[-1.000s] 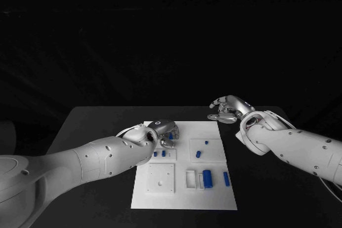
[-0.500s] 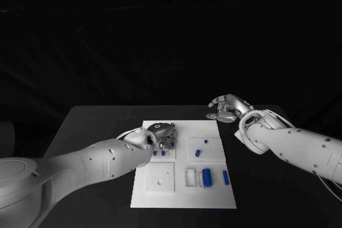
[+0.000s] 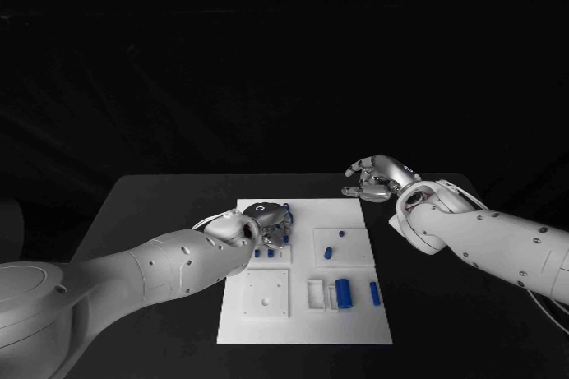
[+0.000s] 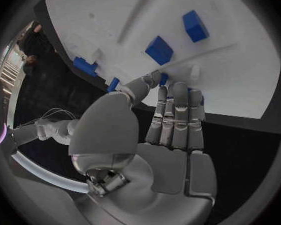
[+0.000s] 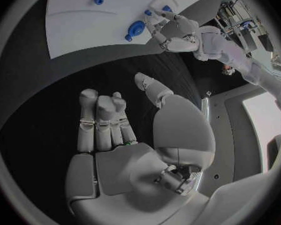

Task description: Assemble the parts on the task board

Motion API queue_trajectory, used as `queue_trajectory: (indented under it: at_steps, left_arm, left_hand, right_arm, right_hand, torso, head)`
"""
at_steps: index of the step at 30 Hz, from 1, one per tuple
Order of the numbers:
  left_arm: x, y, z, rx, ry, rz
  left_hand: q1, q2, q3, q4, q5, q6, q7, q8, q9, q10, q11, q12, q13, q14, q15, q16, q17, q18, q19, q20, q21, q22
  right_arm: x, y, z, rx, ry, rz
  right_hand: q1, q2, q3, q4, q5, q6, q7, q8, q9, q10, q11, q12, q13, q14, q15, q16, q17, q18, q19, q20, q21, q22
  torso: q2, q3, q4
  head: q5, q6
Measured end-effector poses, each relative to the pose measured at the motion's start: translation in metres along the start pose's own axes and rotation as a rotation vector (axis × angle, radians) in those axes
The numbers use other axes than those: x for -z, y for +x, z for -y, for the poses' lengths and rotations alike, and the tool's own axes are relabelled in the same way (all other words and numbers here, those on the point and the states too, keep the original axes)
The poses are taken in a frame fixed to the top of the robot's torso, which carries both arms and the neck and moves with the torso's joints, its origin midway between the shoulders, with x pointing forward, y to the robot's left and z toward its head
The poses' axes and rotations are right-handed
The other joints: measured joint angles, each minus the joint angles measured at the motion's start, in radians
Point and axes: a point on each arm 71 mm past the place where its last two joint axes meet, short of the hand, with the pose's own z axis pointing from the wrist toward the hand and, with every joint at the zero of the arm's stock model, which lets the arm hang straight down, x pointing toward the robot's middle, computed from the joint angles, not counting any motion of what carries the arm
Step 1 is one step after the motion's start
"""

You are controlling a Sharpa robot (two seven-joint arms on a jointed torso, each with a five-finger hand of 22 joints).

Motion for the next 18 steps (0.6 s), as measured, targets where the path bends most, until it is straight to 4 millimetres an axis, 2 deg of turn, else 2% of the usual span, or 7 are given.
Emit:
queue_trajectory:
  at_steps: [7,10,13,18]
  left_arm:
    - [-0.0008,0.0029,0.0014,-0.001,0.001,-0.004]
    - [-0.0012,0.0030,0.0017,-0.001,0.001,-0.005]
    - [-0.0018,0.0031,0.0011,-0.002,-0.002,-0.006]
    - [-0.0033,0.0028,-0.0010,-0.006,-0.010,-0.010]
  left_hand:
    - [-0.009,0.009,-0.004,0.004,-0.010,0.000,0.000,0.000,-0.003,0.016,-0.003,-0.007,-0.002,0.011,-0.004,0.016,0.006,0.000,0.012,-0.002,0.011,0.006]
    - [-0.012,0.012,-0.007,0.007,-0.023,0.000,0.000,-0.006,-0.006,0.023,-0.006,-0.007,-0.004,0.016,-0.009,0.029,0.011,0.000,0.018,-0.004,0.014,0.010]
    - [-0.014,0.014,-0.010,0.010,-0.052,0.000,0.000,-0.006,-0.010,0.033,-0.009,-0.014,-0.005,0.023,-0.009,0.044,0.017,0.000,0.025,-0.007,0.019,0.014]
    - [-0.019,0.019,-0.010,0.010,-0.056,0.000,0.000,-0.006,-0.013,0.044,-0.012,-0.014,-0.005,0.027,-0.012,0.055,0.022,0.004,0.030,-0.006,0.027,0.018]
  right_arm:
    - [-0.0001,0.0008,-0.0017,-0.001,-0.004,-0.002]
    - [-0.0001,0.0008,-0.0017,-0.001,-0.004,-0.002]
    - [0.0000,0.0008,-0.0017,-0.001,-0.004,-0.002]
    - [0.0000,0.0009,-0.0019,-0.001,-0.005,-0.002]
  right_hand:
    - [0.000,0.000,0.000,0.000,0.000,-0.001,-0.001,0.000,0.000,0.000,0.000,0.000,0.000,0.000,0.000,0.000,0.000,0.000,0.003,-0.003,0.000,0.000]
    - [0.000,0.000,0.000,0.000,0.000,-0.001,-0.001,0.000,0.000,0.000,0.000,0.000,0.000,0.000,0.000,0.000,0.000,0.000,0.003,-0.003,0.000,0.000]
    - [0.000,0.000,0.000,0.000,0.000,-0.001,-0.001,0.000,0.000,0.000,0.000,0.000,0.000,0.000,0.000,0.000,0.000,0.000,0.003,-0.003,0.000,0.000]
    - [0.000,0.000,0.000,0.000,0.000,0.001,0.001,0.000,0.000,0.000,0.000,0.000,-0.001,0.000,0.000,0.000,0.000,0.000,0.003,-0.002,0.000,0.000]
  torso:
    - [0.000,0.0001,-0.0001]
    - [-0.001,0.0003,-0.0005]
    - [-0.001,0.0003,-0.0004]
    - [-0.001,0.0003,-0.0003]
  head:
    - [0.000,-0.001]
    - [0.001,-0.002]
    - [0.000,-0.002]
    - [-0.002,-0.002]
